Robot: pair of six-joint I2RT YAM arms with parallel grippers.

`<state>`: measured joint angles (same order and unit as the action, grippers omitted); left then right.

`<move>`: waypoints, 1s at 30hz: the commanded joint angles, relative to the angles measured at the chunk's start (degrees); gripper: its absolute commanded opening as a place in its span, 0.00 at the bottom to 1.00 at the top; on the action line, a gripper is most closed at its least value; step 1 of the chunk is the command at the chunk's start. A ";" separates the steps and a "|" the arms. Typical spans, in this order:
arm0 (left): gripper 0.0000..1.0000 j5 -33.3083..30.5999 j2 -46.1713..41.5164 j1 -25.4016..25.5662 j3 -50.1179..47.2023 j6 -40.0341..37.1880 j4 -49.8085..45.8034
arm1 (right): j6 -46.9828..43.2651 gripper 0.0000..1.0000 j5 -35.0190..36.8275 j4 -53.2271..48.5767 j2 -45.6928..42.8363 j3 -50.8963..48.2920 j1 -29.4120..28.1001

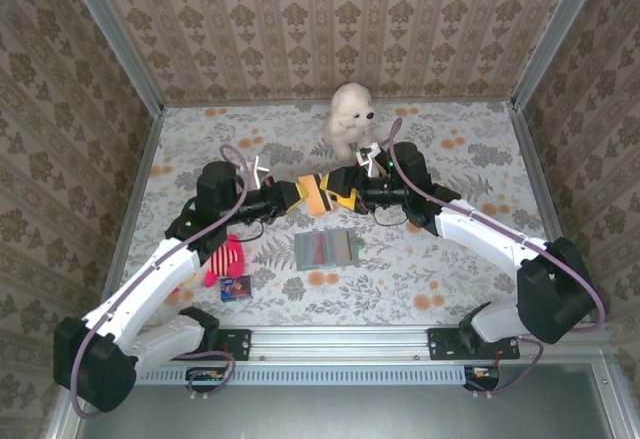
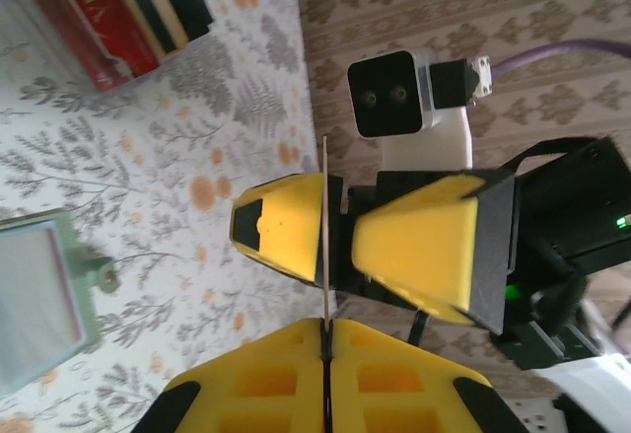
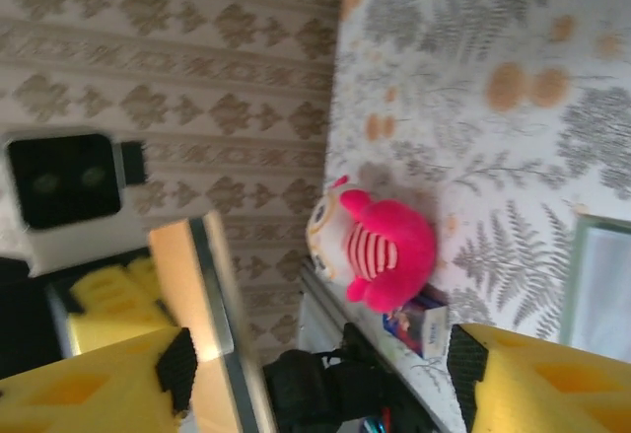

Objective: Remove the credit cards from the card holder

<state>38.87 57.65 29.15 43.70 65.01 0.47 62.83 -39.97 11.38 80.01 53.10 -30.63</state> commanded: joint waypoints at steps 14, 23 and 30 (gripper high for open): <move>0.08 2.37 -2.51 -1.74 -0.76 8.37 7.59 | 8.29 0.25 -14.74 14.50 -1.97 2.06 1.28; 0.26 0.09 -2.45 -1.72 1.89 6.19 0.21 | 0.86 0.00 -14.96 5.37 -2.11 5.22 2.25; 0.65 -8.62 -1.69 -1.77 6.89 -7.35 -23.37 | -23.03 0.00 -2.65 -24.03 -3.98 10.18 3.59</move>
<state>35.24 55.55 27.66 47.92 65.49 -10.50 53.60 -49.23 2.83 78.24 60.18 -27.79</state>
